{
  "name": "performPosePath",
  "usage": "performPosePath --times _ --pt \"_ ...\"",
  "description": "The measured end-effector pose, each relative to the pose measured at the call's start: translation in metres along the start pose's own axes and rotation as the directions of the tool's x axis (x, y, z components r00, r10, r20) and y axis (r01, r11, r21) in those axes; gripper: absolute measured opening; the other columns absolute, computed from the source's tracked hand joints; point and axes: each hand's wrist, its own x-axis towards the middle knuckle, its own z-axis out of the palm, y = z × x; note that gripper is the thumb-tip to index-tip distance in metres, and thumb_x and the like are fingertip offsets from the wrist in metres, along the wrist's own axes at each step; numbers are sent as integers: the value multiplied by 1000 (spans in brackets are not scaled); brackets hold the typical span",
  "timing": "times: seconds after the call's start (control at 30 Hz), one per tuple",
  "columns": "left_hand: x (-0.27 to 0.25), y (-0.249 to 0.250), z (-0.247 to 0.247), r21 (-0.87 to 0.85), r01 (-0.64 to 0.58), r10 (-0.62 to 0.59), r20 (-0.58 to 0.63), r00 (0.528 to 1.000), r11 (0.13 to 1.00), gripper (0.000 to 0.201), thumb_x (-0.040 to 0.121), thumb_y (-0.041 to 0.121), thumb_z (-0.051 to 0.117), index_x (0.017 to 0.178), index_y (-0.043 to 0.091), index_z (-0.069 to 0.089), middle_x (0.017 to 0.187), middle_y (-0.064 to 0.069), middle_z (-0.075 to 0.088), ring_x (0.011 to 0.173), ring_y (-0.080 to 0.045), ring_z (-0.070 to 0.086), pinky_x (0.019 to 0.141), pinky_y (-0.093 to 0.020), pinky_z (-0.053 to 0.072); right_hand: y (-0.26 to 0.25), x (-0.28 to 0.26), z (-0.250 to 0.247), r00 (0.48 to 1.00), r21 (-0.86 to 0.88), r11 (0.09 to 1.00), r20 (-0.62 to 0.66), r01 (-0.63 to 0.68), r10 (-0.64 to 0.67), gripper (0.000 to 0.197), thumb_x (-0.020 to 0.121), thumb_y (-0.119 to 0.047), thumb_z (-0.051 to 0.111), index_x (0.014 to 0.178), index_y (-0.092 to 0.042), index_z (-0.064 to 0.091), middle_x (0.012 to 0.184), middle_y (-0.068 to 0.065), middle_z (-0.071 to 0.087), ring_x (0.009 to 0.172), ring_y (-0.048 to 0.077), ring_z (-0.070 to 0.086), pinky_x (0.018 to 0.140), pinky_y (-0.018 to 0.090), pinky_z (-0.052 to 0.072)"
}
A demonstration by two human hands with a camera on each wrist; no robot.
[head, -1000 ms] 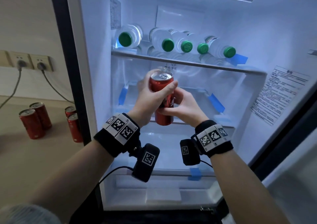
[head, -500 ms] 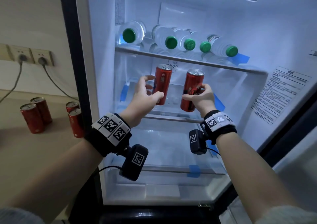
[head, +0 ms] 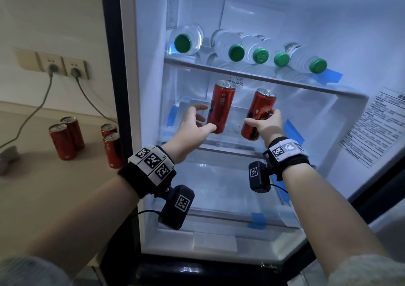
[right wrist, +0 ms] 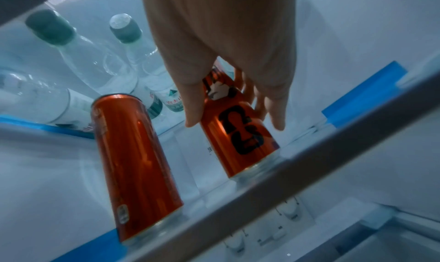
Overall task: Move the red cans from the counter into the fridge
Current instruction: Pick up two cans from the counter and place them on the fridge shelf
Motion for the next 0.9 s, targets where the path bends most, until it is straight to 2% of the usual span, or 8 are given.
performPosePath --times 0.1,0.2,0.3,0.37,0.47,0.63,0.77,0.9 --pt "-2 1 2 -24 -2 1 -7 1000 1000 37 90 20 59 125 23 46 104 0 50 92 -10 51 69 -20 42 -4 -8 -1 996 72 997 -87 40 -33 77 71 -15 82 133 -7 38 125 9 48 114 23 51 104 39 41" --pt "-3 0 5 -43 7 -8 -17 1000 999 23 91 17 57 113 21 53 93 4 51 82 -7 49 65 -19 40 -9 -28 -1 918 -6 984 -358 178 -169 45 75 -11 70 115 -8 50 114 5 42 103 22 52 97 33 44" --pt "-6 0 9 -73 3 -5 -31 1000 997 12 90 13 56 98 22 59 87 5 54 78 -9 50 62 -18 39 -13 -63 2 848 34 921 -405 388 -342 24 79 2 57 95 -14 50 95 -3 42 77 0 48 72 9 41" --pt "-10 1 11 -95 -29 25 -42 999 995 15 91 8 53 88 21 61 80 6 57 73 -7 52 59 -11 41 -10 -85 7 826 79 858 -329 507 -458 20 80 3 55 89 -14 52 86 -9 45 66 -3 47 62 8 38" --pt "-23 5 10 -159 -82 75 -48 996 984 28 86 -3 49 72 18 60 66 4 55 61 -7 50 54 -10 41 3 -119 21 790 154 774 -129 614 -600 14 76 0 53 77 -14 55 73 -6 50 63 1 46 61 16 39" --pt "-48 17 0 -201 -181 198 66 978 963 29 79 -9 48 65 15 57 57 6 52 51 -2 47 54 -12 42 34 -183 57 721 306 735 182 605 -669 9 71 -10 49 68 -9 58 64 -7 52 59 -1 45 59 14 39" --pt "-69 14 -20 -227 -199 210 23 978 953 25 69 0 49 58 21 60 55 8 53 51 -5 47 54 -16 41 38 -219 80 659 405 726 317 556 -682 9 69 -8 48 64 -8 56 59 -10 48 55 -2 43 54 15 38" --pt "-92 5 -50 -217 -181 183 -11 983 959 20 67 -2 47 60 13 57 54 9 53 51 -6 45 53 -17 40 42 -257 104 545 466 697 434 545 -717 9 70 -6 50 67 -10 57 60 -2 51 53 10 44 49 27 41"
